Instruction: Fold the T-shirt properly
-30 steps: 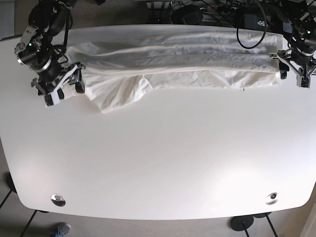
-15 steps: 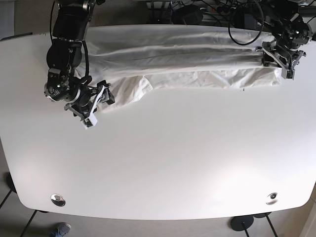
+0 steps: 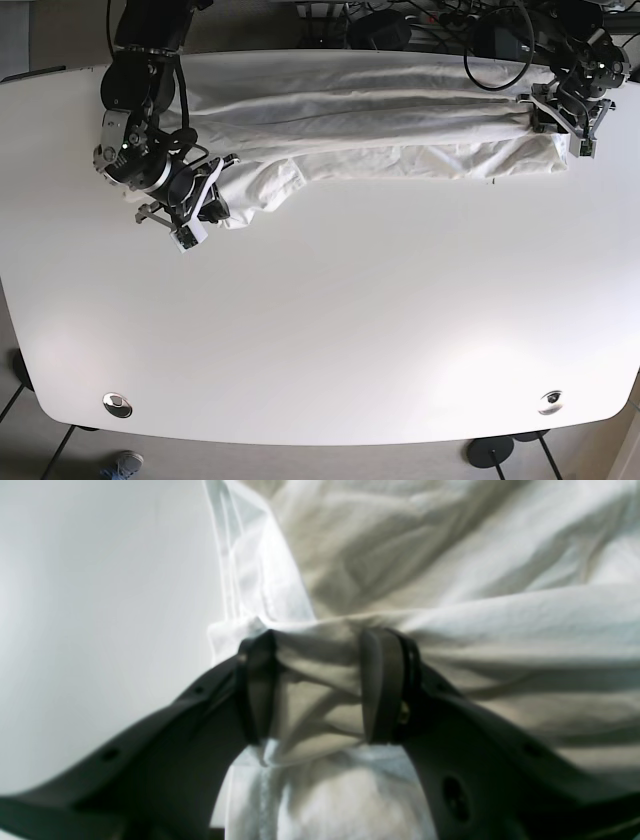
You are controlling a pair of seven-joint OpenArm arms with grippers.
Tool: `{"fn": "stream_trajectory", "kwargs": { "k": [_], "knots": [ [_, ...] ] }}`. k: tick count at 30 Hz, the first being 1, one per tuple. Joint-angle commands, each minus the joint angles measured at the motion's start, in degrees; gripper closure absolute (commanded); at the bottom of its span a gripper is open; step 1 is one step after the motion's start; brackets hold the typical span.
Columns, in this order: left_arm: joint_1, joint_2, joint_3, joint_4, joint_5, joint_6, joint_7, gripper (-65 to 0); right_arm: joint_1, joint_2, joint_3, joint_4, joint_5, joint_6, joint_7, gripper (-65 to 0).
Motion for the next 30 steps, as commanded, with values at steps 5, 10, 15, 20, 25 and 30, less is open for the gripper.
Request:
{"fn": "stream_trajectory", "kwargs": {
  "k": [5, 10, 15, 20, 25, 30],
  "knots": [
    [0.1, -0.8, -0.1, 0.5, -0.1, 0.1, 0.0, -23.9, -6.4, -3.5, 11.2, 11.4, 0.6, 0.45, -6.8, -1.7],
    [0.1, -0.8, -0.1, 0.4, 1.1, 0.1, 0.0, -23.9, -12.2, -3.5, 17.1, 11.4, 0.7, 0.62, -6.6, -1.9],
    [-0.2, -0.8, 0.0, 0.4, 4.6, 0.1, 0.0, -23.9, -13.8, -3.5, 21.4, 10.9, 0.7, 0.62, -6.6, -2.4],
    [-0.3, -0.8, 0.0, 2.0, 4.3, 0.1, 0.0, -23.9, -14.2, -3.7, 29.7, 11.0, 4.7, 0.53, -6.5, -34.1],
    [-0.3, -0.4, 0.0, 12.3, 4.2, 0.1, 0.0, -23.9, -16.7, 0.5, 31.9, 10.9, 24.3, 0.53, -7.1, -49.3],
    [0.2, 0.2, 0.0, 16.3, 0.0, 0.1, 0.1, -23.9, -20.2, 2.2, 21.7, 10.6, 31.0, 0.1, -6.8, -34.7]
  ]
}}
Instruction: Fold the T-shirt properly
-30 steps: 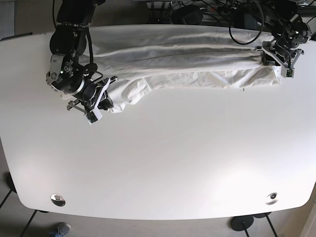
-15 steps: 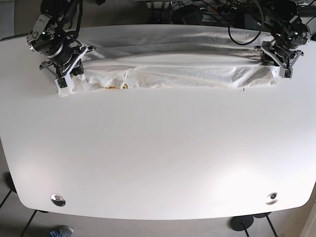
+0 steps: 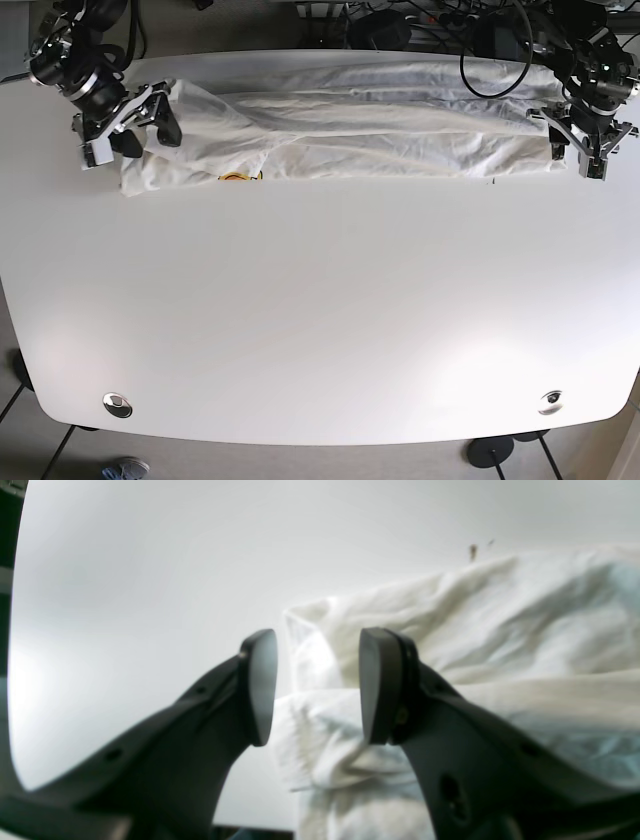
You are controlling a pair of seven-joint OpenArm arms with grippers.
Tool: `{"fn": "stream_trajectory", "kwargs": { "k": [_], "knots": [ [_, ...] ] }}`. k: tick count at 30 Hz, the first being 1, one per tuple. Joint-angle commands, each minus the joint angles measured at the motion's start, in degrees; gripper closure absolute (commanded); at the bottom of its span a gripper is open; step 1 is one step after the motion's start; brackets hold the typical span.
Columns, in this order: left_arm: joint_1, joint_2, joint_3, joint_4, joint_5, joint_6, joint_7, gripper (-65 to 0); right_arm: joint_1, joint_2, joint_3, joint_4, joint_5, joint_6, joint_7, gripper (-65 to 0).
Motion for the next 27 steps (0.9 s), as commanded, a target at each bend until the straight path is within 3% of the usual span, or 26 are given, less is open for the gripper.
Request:
{"fn": "stream_trajectory", "kwargs": {
  "k": [1, 5, 8, 10, 13, 17, 22, 27],
  "knots": [
    [0.9, -0.6, -0.3, 0.9, -1.6, 0.3, -0.4, -23.9, -0.4, 0.0, -2.2, 0.7, -2.0, 0.07, 1.5, -27.3],
    [4.5, -0.5, 1.6, -1.3, -1.6, 0.3, -0.4, -23.7, -0.6, -2.8, -5.2, 0.2, -14.0, 0.42, 1.8, -10.5],
    [4.8, -0.7, 1.6, -9.0, -1.6, 0.3, -0.5, -23.7, -0.3, -4.1, -8.5, -3.4, -23.4, 0.51, 7.1, -9.5],
    [4.6, -0.9, 1.8, -14.1, -1.7, 0.3, -0.5, -23.7, -0.3, -4.0, -10.1, -7.2, -26.9, 0.25, 10.9, -9.5],
    [0.6, -2.2, 1.8, -18.4, -1.6, 0.3, -0.5, -23.7, 3.0, -3.7, -10.1, -13.2, -28.4, 0.07, 13.7, -9.5],
    [-5.5, -3.8, 2.0, -24.9, -1.4, 0.3, -0.5, -23.7, 9.7, -0.1, -10.0, -23.1, -28.4, -0.01, 17.3, -9.4],
    [-13.1, -3.7, 2.1, -28.1, 5.1, 0.3, -0.5, -23.7, 17.1, 1.8, -10.1, -29.8, -28.4, -0.01, 18.8, -9.4],
    [-14.1, -3.8, 2.0, -19.7, -0.7, 0.3, -0.1, -25.3, 17.2, 1.3, -10.5, -24.0, -28.1, -0.01, 18.5, -9.4]
  ]
}}
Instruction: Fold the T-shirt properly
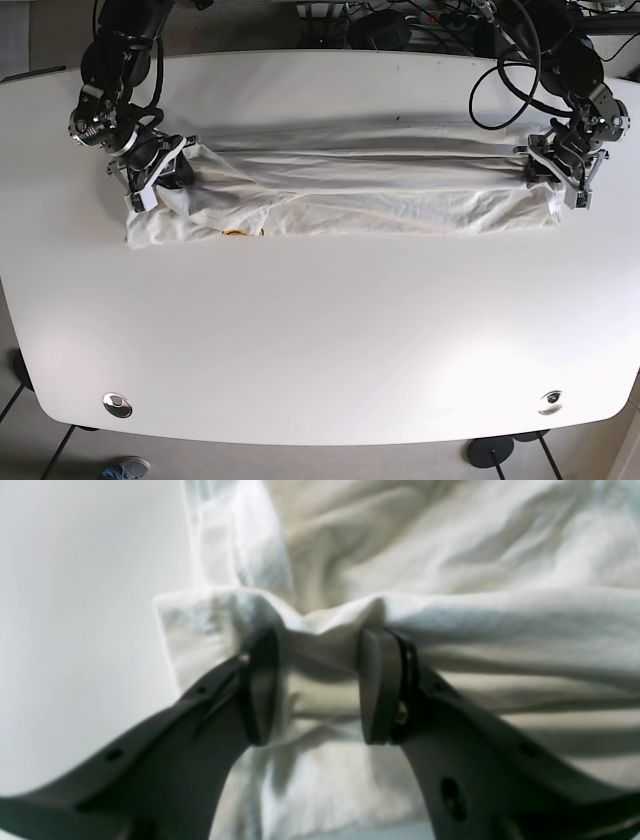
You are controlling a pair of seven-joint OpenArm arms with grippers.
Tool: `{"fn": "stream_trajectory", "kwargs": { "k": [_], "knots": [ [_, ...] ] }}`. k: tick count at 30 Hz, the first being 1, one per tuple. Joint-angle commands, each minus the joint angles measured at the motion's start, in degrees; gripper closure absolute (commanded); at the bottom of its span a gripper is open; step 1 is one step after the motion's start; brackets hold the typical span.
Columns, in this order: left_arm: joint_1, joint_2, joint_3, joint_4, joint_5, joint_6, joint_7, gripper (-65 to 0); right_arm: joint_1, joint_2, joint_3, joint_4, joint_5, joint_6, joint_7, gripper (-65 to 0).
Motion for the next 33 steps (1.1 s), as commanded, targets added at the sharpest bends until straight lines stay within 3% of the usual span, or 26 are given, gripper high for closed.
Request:
{"fn": "stream_trajectory", "kwargs": {
  "k": [1, 3, 5, 10, 17, 22, 24, 26, 27, 28, 33],
  "knots": [
    [-0.5, -1.4, -0.5, 5.1, -4.3, 0.3, -0.8, -28.6, 0.5, 0.6, 0.2, 3.0, 0.6, -0.26, 0.3, -9.4],
    [-0.6, -1.6, -2.5, 8.0, -7.3, 0.3, 4.3, -40.1, 0.3, 0.6, 0.1, 3.6, 0.7, -0.17, -0.9, -9.4],
    [-0.9, -1.6, -6.3, 8.7, -9.2, 0.3, 7.4, -43.5, 0.4, 0.6, 0.1, 3.7, 0.7, 0.1, -1.8, -9.2],
    [0.7, -3.9, -8.1, 2.1, -16.5, 0.3, 7.8, -44.0, 0.3, 0.5, 0.1, 3.7, 0.7, 0.18, -1.9, -9.0],
    [0.5, -4.4, -7.9, -9.0, -17.2, 0.3, 7.5, -44.0, 0.5, 0.5, 0.1, 3.7, 0.7, 0.27, -1.9, -8.9],
    [-1.0, -4.3, -4.1, -12.0, -17.0, 0.3, 7.5, -43.1, 0.4, 0.5, -1.3, 3.7, 0.7, 0.27, -1.9, -8.7],
    [-1.5, -4.3, -2.7, -12.8, -16.9, 0.3, 7.5, -36.1, 0.4, 0.1, -1.3, 3.7, 0.7, 0.27, -1.9, -8.7],
    [-1.9, -4.3, -2.4, -12.8, -16.9, 0.3, 7.5, -19.4, 0.4, -1.1, -1.3, 3.7, 0.7, 0.27, -1.9, -8.7],
    [-1.9, -4.3, -2.1, -12.5, -17.0, 0.3, 7.5, -7.8, 0.4, -1.1, -1.3, 3.7, 0.7, 0.27, -1.9, -8.7],
    [-1.9, -4.3, -2.1, -11.8, -17.0, 0.3, 7.5, -4.7, 0.4, -1.3, -1.3, 3.7, 0.7, 0.27, -1.9, -8.7],
    [1.4, -1.3, -2.0, 6.3, -16.9, 0.3, 7.5, -4.9, 0.4, -1.5, -1.3, 3.7, 0.7, 0.27, -1.9, -8.7]
  ]
}}
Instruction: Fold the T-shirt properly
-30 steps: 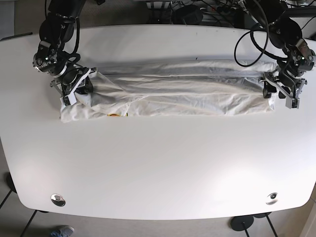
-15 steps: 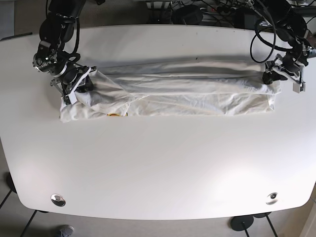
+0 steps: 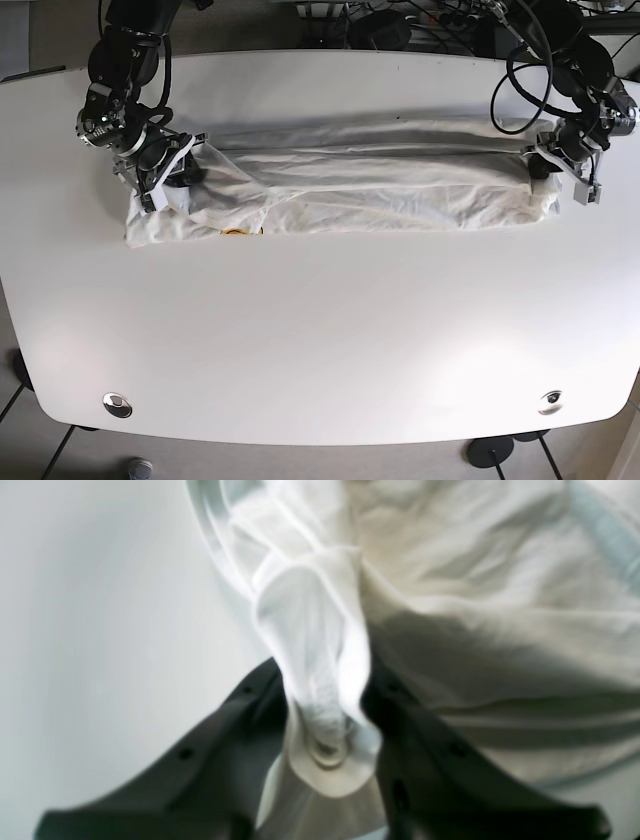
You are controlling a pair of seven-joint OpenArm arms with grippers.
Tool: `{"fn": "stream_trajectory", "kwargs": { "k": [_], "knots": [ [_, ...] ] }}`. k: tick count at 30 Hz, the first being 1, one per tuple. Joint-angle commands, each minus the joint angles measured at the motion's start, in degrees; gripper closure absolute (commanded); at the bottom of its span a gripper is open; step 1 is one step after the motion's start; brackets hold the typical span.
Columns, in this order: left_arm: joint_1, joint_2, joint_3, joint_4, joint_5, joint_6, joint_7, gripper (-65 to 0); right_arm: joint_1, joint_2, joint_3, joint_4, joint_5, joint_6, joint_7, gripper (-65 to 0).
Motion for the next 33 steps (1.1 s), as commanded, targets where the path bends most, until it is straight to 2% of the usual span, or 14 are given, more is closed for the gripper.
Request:
{"fn": "stream_trajectory", "kwargs": {
  "k": [1, 3, 5, 15, 18, 21, 23, 28, 30, 32, 33],
  "knots": [
    [1.0, 0.8, 0.8, 8.7, -1.2, -0.1, -1.2, -4.9, 0.5, 0.4, 0.1, 1.3, 0.9, 0.45, 1.0, -8.7],
    [3.8, 1.9, 6.4, 18.6, -1.2, -0.1, -1.2, -4.9, 0.6, 0.4, 0.1, 1.3, 0.9, 0.45, 1.0, -8.7],
    [5.4, 2.4, 11.7, 22.8, -1.2, -0.1, -1.2, -4.9, 0.7, 0.4, 0.1, 1.3, 0.9, 0.36, 1.0, -8.7],
    [5.0, 9.7, 29.1, 23.0, -1.1, -0.1, -1.1, -5.4, 0.7, 0.4, 0.1, 1.3, 0.9, 0.36, 1.0, -8.7],
    [4.5, 10.4, 34.3, 22.9, -1.1, -0.1, -1.2, -5.4, 0.7, 0.4, 0.1, 1.3, 0.9, 0.36, 0.9, -8.7],
    [2.7, 10.4, 38.1, 22.8, -1.1, 3.1, -1.2, -5.8, 0.7, 0.4, 0.1, 1.3, 0.9, 0.36, 0.9, -8.7],
    [2.6, 10.4, 39.9, 22.8, -1.1, 5.1, -1.2, -9.6, 0.7, 0.4, 0.1, 1.3, 0.9, 0.36, 0.9, -8.7],
    [1.7, 10.4, 44.5, 22.8, -1.1, 10.3, -1.2, -26.0, 0.7, 0.4, 0.1, 1.3, 0.9, 0.36, 0.9, -8.7],
    [0.1, 10.4, 47.1, 22.8, -1.1, 14.8, -1.2, -30.7, 0.7, 0.4, 0.1, 1.3, 0.9, 0.36, 0.9, -8.7],
    [-0.6, 10.4, 51.4, 22.9, -1.3, 21.4, -1.2, -35.3, 0.7, 0.3, 0.1, 1.3, 0.9, 0.36, 0.9, -8.7],
    [-0.9, 10.4, 52.3, 23.1, -1.5, 21.6, -1.2, -35.8, 0.7, 0.3, 0.1, 1.3, 0.9, 0.36, 0.9, -8.7]
  ]
}}
